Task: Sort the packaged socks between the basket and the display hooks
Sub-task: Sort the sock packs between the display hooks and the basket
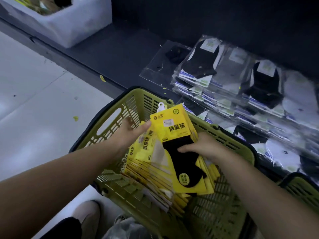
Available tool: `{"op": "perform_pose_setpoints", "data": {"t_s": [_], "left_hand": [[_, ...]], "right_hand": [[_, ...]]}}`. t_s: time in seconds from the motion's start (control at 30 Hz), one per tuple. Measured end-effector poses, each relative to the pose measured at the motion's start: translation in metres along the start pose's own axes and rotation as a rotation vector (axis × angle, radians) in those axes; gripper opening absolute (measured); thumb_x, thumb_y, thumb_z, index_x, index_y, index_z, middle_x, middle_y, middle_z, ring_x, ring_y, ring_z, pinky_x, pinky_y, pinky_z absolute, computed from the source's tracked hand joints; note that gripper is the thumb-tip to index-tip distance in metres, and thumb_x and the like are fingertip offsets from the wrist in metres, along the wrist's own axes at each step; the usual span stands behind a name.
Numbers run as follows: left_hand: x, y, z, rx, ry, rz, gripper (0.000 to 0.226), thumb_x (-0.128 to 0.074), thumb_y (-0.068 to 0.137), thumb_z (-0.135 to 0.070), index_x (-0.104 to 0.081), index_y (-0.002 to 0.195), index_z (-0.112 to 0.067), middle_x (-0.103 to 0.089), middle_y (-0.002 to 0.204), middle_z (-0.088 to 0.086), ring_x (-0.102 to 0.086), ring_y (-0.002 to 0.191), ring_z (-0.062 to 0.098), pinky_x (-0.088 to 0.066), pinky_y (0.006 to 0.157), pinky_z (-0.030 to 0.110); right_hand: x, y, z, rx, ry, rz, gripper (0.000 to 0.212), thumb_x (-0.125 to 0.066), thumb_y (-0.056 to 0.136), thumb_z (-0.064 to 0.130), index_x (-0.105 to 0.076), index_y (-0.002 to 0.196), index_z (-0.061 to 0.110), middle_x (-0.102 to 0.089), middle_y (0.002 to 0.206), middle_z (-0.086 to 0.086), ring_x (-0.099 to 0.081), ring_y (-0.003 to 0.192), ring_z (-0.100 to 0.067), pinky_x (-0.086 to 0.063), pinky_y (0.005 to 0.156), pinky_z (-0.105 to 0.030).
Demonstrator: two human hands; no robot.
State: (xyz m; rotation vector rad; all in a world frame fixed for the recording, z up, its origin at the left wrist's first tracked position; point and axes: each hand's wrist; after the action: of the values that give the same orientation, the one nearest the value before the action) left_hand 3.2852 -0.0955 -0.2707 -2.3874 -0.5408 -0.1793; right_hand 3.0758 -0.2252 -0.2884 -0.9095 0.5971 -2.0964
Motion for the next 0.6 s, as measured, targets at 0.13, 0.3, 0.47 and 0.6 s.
{"op": "perform_pose_setpoints", "data": {"t_s": [0.13, 0.3, 0.47, 0.6], "left_hand": [[-0.024, -0.023, 0.016, 0.180, -0.386, 0.309, 0.110, -0.074, 0.050, -0.061, -0.036, 0.145, -0.019, -0.049, 0.144, 0.006, -0.046, 0.131, 0.027, -0.031, 0.114, 0.049], [-0.010, -0.019, 0.017, 0.167, -0.488, 0.175, 0.071, -0.076, 0.062, -0.046, -0.056, 0.125, -0.022, -0.070, 0.116, 0.009, -0.065, 0.106, 0.030, -0.049, 0.093, 0.049], [0.029, -0.013, 0.009, 0.095, -0.489, 0.109, 0.062, -0.072, 0.065, -0.040, -0.057, 0.123, -0.026, -0.075, 0.103, 0.005, -0.072, 0.092, 0.026, -0.055, 0.071, 0.037], [0.045, -0.013, 0.009, 0.051, -0.474, 0.065, 0.061, -0.071, 0.067, -0.034, -0.054, 0.125, -0.027, -0.074, 0.106, 0.005, -0.071, 0.096, 0.028, -0.055, 0.075, 0.039]], "right_hand": [[-0.021, -0.007, 0.020, 0.025, 0.344, 0.171, 0.059, -0.086, 0.060, 0.022, -0.063, 0.114, 0.019, -0.073, 0.096, 0.000, -0.071, 0.084, -0.016, -0.057, 0.063, -0.029], [-0.051, 0.001, 0.043, 0.209, 0.325, 0.138, 0.063, -0.075, 0.062, 0.057, -0.057, 0.116, 0.030, -0.065, 0.114, 0.008, -0.060, 0.108, -0.013, -0.047, 0.093, -0.032], [-0.039, 0.023, 0.016, 0.271, -0.461, -0.049, 0.063, -0.058, 0.089, 0.044, -0.039, 0.139, 0.011, -0.045, 0.131, -0.007, -0.044, 0.123, -0.022, -0.038, 0.095, -0.029], [-0.061, 0.030, -0.008, 0.174, -0.918, 0.058, 0.092, -0.064, 0.086, 0.043, -0.006, 0.149, 0.010, -0.021, 0.153, -0.011, -0.022, 0.140, -0.030, -0.029, 0.109, -0.038]]}}
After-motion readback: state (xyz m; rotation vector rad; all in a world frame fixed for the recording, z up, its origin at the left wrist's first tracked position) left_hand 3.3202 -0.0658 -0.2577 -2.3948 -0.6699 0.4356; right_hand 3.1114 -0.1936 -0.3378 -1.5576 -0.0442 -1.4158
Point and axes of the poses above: each hand's wrist, its own y-axis towards the middle knuckle, its own x-axis out of the back of the hand, z = x × y
